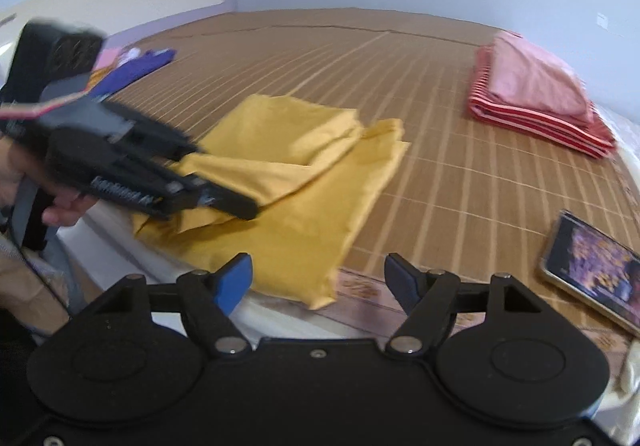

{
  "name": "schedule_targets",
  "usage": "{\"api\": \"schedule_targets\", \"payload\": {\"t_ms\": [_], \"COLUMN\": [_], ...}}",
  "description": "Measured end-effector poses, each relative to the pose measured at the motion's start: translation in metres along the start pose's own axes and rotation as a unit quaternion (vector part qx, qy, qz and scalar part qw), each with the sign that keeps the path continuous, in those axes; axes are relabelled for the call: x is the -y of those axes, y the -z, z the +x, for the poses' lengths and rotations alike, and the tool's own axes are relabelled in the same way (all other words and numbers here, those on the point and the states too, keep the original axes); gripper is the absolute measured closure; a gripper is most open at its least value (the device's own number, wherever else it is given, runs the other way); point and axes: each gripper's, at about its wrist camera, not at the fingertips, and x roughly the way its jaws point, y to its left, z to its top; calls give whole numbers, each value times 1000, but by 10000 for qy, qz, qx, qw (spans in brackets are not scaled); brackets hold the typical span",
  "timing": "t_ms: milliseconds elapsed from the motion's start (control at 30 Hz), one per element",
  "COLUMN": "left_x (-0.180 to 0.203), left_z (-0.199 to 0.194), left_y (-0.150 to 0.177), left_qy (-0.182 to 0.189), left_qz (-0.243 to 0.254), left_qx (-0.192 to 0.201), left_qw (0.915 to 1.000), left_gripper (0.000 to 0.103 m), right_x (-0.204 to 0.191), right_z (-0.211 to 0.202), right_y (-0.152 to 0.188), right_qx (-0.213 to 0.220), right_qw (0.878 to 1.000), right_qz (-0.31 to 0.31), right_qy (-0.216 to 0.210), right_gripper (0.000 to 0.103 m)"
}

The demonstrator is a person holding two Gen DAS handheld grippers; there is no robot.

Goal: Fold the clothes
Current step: 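Fold the held yellow shirt corner over the shirt with the left gripper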

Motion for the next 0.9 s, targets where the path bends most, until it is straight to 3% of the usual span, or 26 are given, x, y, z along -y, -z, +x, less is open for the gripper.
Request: {"api": "schedule_targets", "payload": {"t_ms": [267, 667, 800, 900], "left_x": [2, -14, -13, -10], "left_z": [-5, -23, -31, -33], "left_y": [12, 25, 26, 25], "left_qy": [-185, -302, -341, -241], "left_qz": [293, 311, 245, 128], "left_qx": [34, -57, 30, 200], "left_qw": [9994, 9990, 9991, 9994], "left_gripper": [64, 64, 64, 65], "right_x": [27, -19, -10, 17], "right_z": [13, 40, 27, 15], "right_y": [3, -6, -8, -19], "right_qx": [-1, -242, -227, 104], "right_qw": [9950, 9975, 9986, 9973], "right_qz": [975, 90, 72, 662], "right_qy": [208, -654, -476, -294], "right_gripper": [28, 27, 28, 28]}}
